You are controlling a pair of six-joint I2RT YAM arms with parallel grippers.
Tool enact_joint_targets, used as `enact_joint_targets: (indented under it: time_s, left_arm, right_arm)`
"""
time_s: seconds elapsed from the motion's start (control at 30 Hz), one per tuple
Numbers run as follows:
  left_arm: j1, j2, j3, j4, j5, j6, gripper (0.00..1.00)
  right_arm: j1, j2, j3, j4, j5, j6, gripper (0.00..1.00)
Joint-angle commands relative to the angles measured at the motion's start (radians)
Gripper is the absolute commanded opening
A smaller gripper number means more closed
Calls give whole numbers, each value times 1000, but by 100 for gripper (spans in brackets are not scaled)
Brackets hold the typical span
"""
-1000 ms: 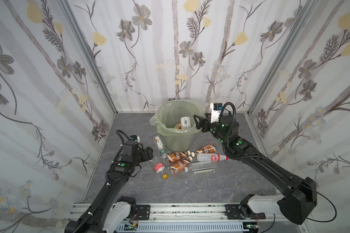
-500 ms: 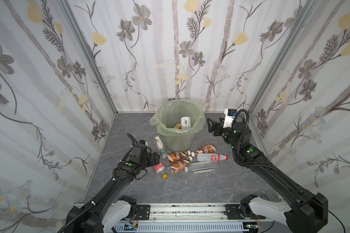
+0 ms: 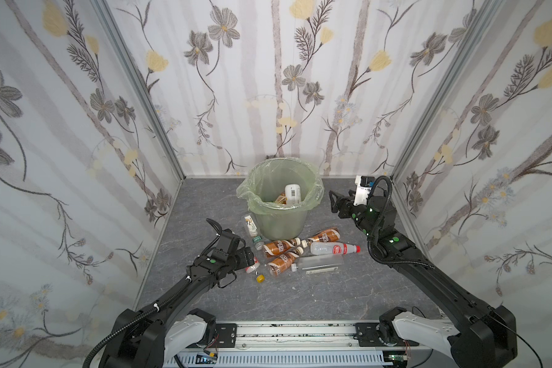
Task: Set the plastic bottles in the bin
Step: 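Withdraw the right gripper while the left gripper reaches toward the clear red-labelled bottle, then close the left gripper around the clear red-labelled bottle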
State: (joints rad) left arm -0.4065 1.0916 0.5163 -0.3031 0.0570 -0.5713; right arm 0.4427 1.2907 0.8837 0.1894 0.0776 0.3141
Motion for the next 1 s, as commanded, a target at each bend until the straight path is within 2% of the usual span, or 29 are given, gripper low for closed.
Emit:
enact_joint_targets:
  time_s: [0.0, 0.53, 0.83, 0.97]
  left_arm:
    - [-1, 24, -10, 67, 1, -25, 86]
    - [-1, 105, -31, 140, -37, -24, 71]
    - [0, 60, -39, 139, -48, -19, 61]
    - [-1, 32, -37, 139, -55, -18, 59]
  right_arm:
    - [-9, -5, -8, 13, 37, 21, 85]
    - [-67, -71, -92, 5, 36, 51, 84]
    - [-72, -74, -94, 0, 37, 57, 84]
    - [-74, -73, -95, 1, 37, 56, 84]
